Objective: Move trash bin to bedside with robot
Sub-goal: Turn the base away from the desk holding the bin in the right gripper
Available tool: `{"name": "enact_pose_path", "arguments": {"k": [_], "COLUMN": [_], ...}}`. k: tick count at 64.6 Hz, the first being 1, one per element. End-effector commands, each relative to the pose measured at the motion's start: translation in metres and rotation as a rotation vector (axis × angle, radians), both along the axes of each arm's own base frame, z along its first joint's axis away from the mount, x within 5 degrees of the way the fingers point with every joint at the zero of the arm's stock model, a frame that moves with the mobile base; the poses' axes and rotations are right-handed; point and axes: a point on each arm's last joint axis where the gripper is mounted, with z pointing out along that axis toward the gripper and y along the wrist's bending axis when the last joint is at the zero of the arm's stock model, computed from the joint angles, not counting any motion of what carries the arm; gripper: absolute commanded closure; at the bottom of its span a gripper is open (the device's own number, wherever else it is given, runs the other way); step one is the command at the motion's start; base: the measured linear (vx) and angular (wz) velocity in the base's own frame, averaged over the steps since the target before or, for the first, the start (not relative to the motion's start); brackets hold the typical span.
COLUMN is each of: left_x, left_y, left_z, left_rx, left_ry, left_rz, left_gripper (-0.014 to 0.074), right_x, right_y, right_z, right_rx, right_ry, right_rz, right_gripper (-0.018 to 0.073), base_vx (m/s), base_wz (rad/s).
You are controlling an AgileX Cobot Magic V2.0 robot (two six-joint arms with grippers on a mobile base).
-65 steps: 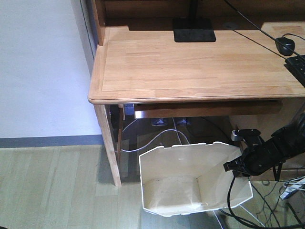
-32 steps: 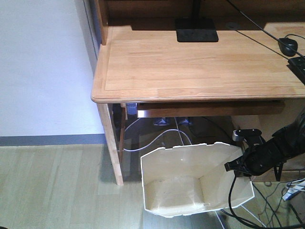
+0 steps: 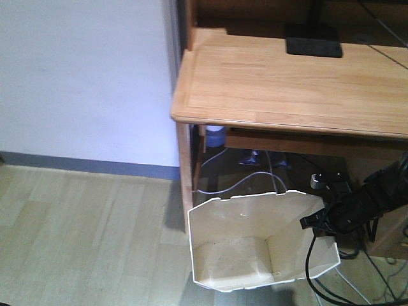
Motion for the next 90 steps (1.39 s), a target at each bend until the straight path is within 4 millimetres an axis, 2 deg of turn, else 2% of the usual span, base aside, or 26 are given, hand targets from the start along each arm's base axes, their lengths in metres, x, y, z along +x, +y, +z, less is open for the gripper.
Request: {"name": "enact_pose_path", "arguments": {"k": [1, 90], "left_x": [-0.0014, -0.0014], "left_y": [-0.0005, -0.0005], "left_z": [0.0139, 0.0139], "left_rx": [-0.004, -0.004], "left_ry": [-0.098, -0.098], "left_rz": [-0.005, -0.005], "left_gripper": [0.0603, 0.0603], "right_x": [0.0083, 0.0083], "right_y": [0.0091, 0.0091], "right_z": [0.0246, 0.0246], "right_rx": [0.121, 0.121], "right_ry": [-0.037, -0.037], "right_rz": [-0.001, 0.0], "right_gripper": [0.0566, 0.0566], "base_vx": [-0.1, -0.04], "base_wz": [0.39, 0.47]}}
